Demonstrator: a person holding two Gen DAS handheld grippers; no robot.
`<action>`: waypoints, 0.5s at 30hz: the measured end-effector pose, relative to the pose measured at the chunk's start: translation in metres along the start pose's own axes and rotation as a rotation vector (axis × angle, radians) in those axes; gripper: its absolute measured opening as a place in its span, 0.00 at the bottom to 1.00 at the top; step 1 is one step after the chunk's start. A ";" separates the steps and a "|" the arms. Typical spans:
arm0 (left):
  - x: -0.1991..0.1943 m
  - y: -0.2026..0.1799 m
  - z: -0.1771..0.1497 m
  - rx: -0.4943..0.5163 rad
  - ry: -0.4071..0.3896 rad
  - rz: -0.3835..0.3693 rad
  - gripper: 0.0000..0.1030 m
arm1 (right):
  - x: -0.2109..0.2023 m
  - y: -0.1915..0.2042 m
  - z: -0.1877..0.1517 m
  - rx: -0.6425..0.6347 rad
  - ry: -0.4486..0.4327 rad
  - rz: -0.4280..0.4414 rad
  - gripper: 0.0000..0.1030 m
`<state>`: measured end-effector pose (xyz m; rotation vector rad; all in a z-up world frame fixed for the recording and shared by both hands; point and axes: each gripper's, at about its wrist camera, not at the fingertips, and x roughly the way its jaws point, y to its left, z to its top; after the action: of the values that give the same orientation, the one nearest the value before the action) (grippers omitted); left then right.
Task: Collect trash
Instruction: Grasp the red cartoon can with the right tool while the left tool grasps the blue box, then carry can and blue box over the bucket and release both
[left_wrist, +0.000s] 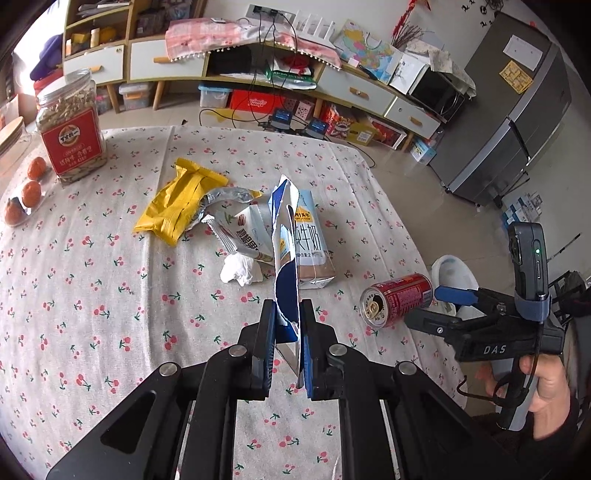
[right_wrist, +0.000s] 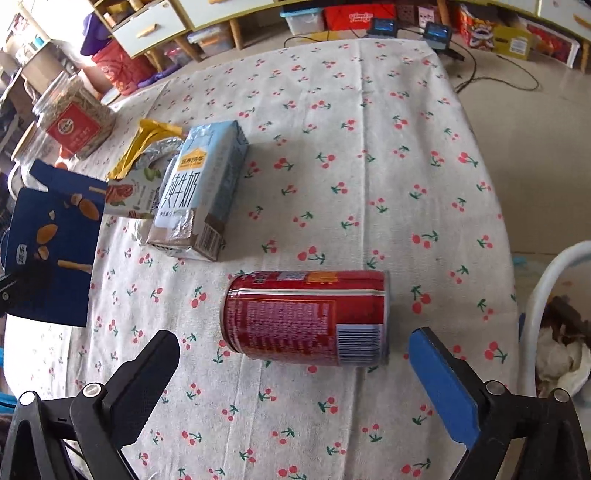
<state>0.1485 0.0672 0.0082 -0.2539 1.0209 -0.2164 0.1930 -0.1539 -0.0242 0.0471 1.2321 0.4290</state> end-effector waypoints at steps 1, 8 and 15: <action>0.000 0.001 -0.001 0.000 0.001 0.001 0.12 | 0.004 0.007 0.000 -0.027 0.004 -0.023 0.99; -0.003 0.006 -0.003 -0.001 0.002 0.012 0.12 | 0.030 0.018 0.001 -0.067 0.037 -0.140 0.96; -0.008 0.002 -0.007 0.017 -0.003 0.015 0.12 | 0.016 0.008 0.004 -0.007 0.011 -0.098 0.85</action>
<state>0.1390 0.0710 0.0102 -0.2306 1.0172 -0.2107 0.1983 -0.1408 -0.0353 -0.0214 1.2385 0.3484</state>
